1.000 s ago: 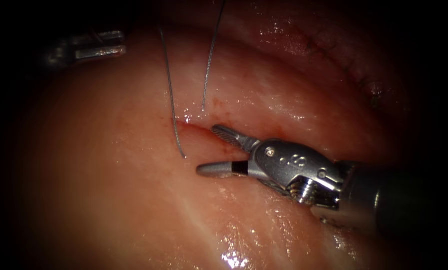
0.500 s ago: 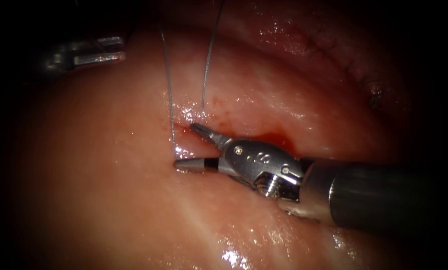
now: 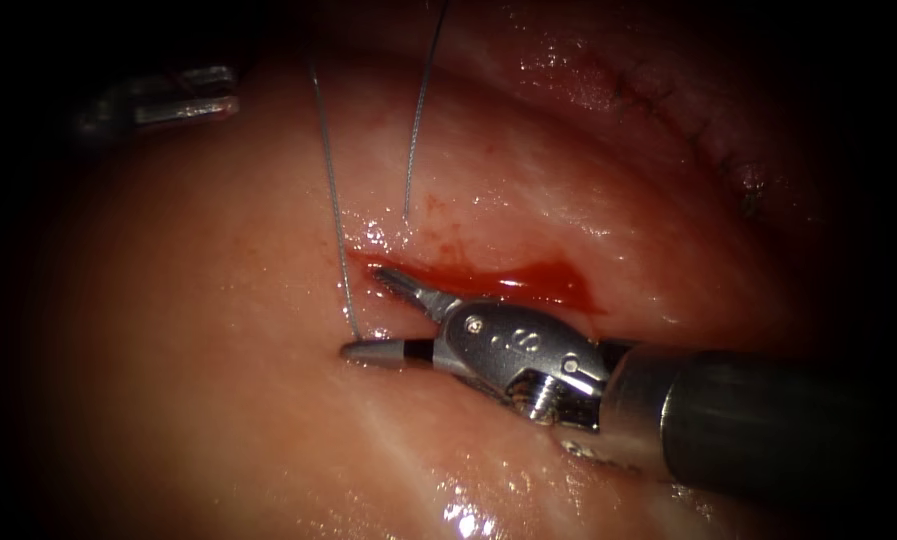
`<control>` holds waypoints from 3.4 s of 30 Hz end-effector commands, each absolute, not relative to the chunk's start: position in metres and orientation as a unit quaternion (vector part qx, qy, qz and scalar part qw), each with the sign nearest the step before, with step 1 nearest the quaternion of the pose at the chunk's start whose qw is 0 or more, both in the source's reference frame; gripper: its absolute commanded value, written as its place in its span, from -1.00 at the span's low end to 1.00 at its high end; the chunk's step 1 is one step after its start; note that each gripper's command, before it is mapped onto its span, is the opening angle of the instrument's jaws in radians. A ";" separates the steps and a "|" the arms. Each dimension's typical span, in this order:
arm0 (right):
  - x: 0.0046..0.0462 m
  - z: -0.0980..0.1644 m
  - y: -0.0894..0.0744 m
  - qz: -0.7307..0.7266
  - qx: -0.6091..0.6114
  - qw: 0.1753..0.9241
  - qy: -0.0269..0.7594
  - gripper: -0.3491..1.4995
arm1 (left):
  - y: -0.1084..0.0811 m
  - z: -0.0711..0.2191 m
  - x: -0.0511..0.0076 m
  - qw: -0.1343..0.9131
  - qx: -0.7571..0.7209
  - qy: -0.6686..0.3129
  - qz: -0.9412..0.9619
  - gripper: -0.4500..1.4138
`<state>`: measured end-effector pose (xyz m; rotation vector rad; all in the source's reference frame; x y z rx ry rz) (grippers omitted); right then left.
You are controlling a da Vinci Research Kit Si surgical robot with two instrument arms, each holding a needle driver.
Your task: Wound Closure
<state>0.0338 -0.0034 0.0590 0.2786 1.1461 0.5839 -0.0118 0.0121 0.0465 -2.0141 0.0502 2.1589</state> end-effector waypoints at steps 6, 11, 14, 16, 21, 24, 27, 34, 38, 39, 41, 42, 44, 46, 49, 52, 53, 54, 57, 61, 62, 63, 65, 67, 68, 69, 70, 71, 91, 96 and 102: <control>0.0346 0.059 -0.003 0.291 0.160 0.780 0.530 0.29 | 0.012 0.045 -0.0112 0.108 -0.684 0.018 0.722 -1.00; 0.0352 0.060 -0.003 0.292 0.157 0.781 0.530 0.25 | 0.012 0.044 -0.0117 0.110 -0.681 0.020 0.724 -1.00; 0.0355 0.060 -0.003 0.291 0.156 0.781 0.530 0.00 | 0.012 0.043 -0.0120 0.110 -0.681 0.021 0.723 -1.00; 0.0354 0.060 -0.003 0.291 0.156 0.781 0.530 -0.18 | 0.012 0.044 -0.0121 0.110 -0.681 0.021 0.723 -1.00; 0.0352 0.060 -0.003 0.285 0.163 0.788 0.520 -1.00 | 0.011 0.043 -0.0121 0.109 -0.683 0.020 0.722 -1.00; 0.0350 0.061 -0.003 0.278 0.172 0.796 0.510 -1.00 | 0.011 0.043 -0.0121 0.106 -0.686 0.019 0.719 -1.00; 0.0345 0.061 -0.003 0.276 0.184 0.794 0.510 -1.00 | 0.011 0.043 -0.0120 0.105 -0.686 0.019 0.719 -1.00; 0.0315 0.058 -0.005 0.283 0.196 0.781 0.521 -1.00 | 0.008 0.043 -0.0125 0.095 -0.693 0.020 0.714 -1.00; 0.0297 0.056 -0.006 0.287 0.194 0.775 0.528 -1.00 | 0.006 0.044 -0.0133 0.089 -0.695 0.013 0.713 -1.00; 0.0293 0.055 -0.006 0.287 0.195 0.772 0.532 -1.00 | 0.005 0.044 -0.0136 0.088 -0.695 0.009 0.713 -1.00; 0.0290 0.053 -0.007 0.285 0.198 0.770 0.535 -1.00 | 0.004 0.044 -0.0139 0.085 -0.694 0.004 0.715 -1.00; 0.0289 0.053 -0.007 0.283 0.200 0.768 0.538 -1.00 | 0.003 0.044 -0.0140 0.084 -0.694 0.002 0.715 -1.00; 0.0288 0.051 -0.009 0.280 0.204 0.764 0.544 -1.00 | 0.002 0.044 -0.0142 0.081 -0.694 0.001 0.715 -1.00; 0.0290 0.049 -0.009 0.278 0.206 0.763 0.546 -1.00 | 0.001 0.044 -0.0144 0.082 -0.694 -0.003 0.715 -1.00; 0.0295 0.047 -0.010 0.281 0.212 0.759 0.549 -1.00 | 0.000 0.044 -0.0145 0.080 -0.695 -0.002 0.714 -1.00; 0.0303 0.045 -0.011 0.274 0.210 0.757 0.554 -1.00 | 0.000 0.043 -0.0146 0.080 -0.696 -0.003 0.714 -1.00; 0.0312 0.044 -0.011 0.271 0.208 0.757 0.557 -1.00 | 0.000 0.043 -0.0145 0.080 -0.696 -0.004 0.714 -1.00; 0.0316 0.043 -0.011 0.269 0.207 0.757 0.558 -1.00 | 0.000 0.043 -0.0145 0.080 -0.696 -0.004 0.714 -1.00; 0.0328 0.044 -0.010 0.255 0.188 0.759 0.568 -0.58 | 0.001 0.042 -0.0139 0.086 -0.691 -0.004 0.718 -1.00; 0.0330 0.045 -0.009 0.260 0.139 0.768 0.569 0.74 | 0.002 0.042 -0.0122 0.097 -0.676 0.000 0.731 -1.00; 0.0325 0.046 -0.009 0.263 0.119 0.770 0.569 0.94 | 0.003 0.042 -0.0106 0.108 -0.669 0.011 0.735 -1.00; 0.0322 0.046 -0.008 0.262 0.116 0.770 0.570 0.96 | 0.004 0.041 -0.0095 0.114 -0.667 0.019 0.736 -1.00; 0.0314 0.047 -0.008 0.258 0.112 0.772 0.569 0.96 | 0.006 0.041 -0.0076 0.122 -0.663 0.034 0.738 -1.00; 0.0305 0.047 -0.008 0.256 0.111 0.773 0.569 0.94 | 0.007 0.041 -0.0061 0.128 -0.658 0.043 0.741 -1.00; 0.0302 0.047 -0.007 0.257 0.111 0.773 0.569 0.93 | 0.007 0.041 -0.0054 0.134 -0.656 0.046 0.741 -1.00; 0.0300 0.048 -0.007 0.258 0.111 0.774 0.568 0.89 | 0.007 0.041 -0.0046 0.140 -0.654 0.051 0.741 -1.00; 0.0298 0.048 -0.007 0.257 0.108 0.775 0.568 0.87 | 0.008 0.041 -0.0040 0.142 -0.652 0.056 0.742 -1.00; 0.0296 0.048 -0.007 0.256 0.106 0.776 0.567 0.83 | 0.008 0.041 -0.0036 0.144 -0.650 0.057 0.744 -1.00; 0.0332 0.057 -0.002 0.274 0.079 0.781 0.556 0.62 | 0.008 0.041 -0.0029 0.149 -0.648 0.067 0.744 -1.00; 0.0345 0.058 -0.002 0.269 0.084 0.780 0.558 0.45 | 0.008 0.041 -0.0030 0.148 -0.650 0.067 0.743 -1.00; 0.0345 0.058 -0.002 0.240 0.115 0.785 0.559 -1.00 | 0.008 0.041 -0.0035 0.145 -0.654 0.066 0.740 -1.00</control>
